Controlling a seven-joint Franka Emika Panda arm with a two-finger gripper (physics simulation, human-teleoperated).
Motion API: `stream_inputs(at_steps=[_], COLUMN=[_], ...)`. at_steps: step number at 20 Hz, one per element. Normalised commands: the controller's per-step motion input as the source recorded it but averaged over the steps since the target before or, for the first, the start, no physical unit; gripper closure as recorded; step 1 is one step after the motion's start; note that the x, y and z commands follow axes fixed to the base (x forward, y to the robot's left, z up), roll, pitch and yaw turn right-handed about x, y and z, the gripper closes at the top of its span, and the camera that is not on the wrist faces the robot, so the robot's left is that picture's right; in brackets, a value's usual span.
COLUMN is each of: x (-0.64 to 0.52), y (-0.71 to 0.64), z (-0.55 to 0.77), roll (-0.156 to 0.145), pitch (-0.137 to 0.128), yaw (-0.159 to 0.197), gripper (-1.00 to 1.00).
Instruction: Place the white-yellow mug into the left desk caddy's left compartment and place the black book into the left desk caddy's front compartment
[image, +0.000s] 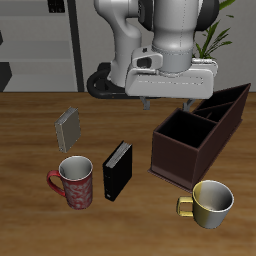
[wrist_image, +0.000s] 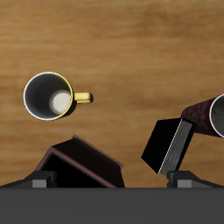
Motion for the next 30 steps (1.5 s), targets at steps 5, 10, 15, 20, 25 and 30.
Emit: stream_inputs(at_steps=[5,10,15,20,25,30], x=[0.18,0.13,0.14,0.09,0.09,0.09], y=[0.12,0.19,0.02,0.09,0.12,0.07], z=[-0.03,-0.19,-0.22,-0.27,-0.25,-0.28], roll=[0.0,-0.018,-0.015,0.013,0.025,0.007], pitch=[-0.048,-0.045,-0.002,0.004,0.011,0.026], yaw=[-0.022,-0.055,-0.045,-0.007,-0.01,-0.006], gripper=[-1.0,-1.0,-1.0,-1.0,-1.0,-1.0])
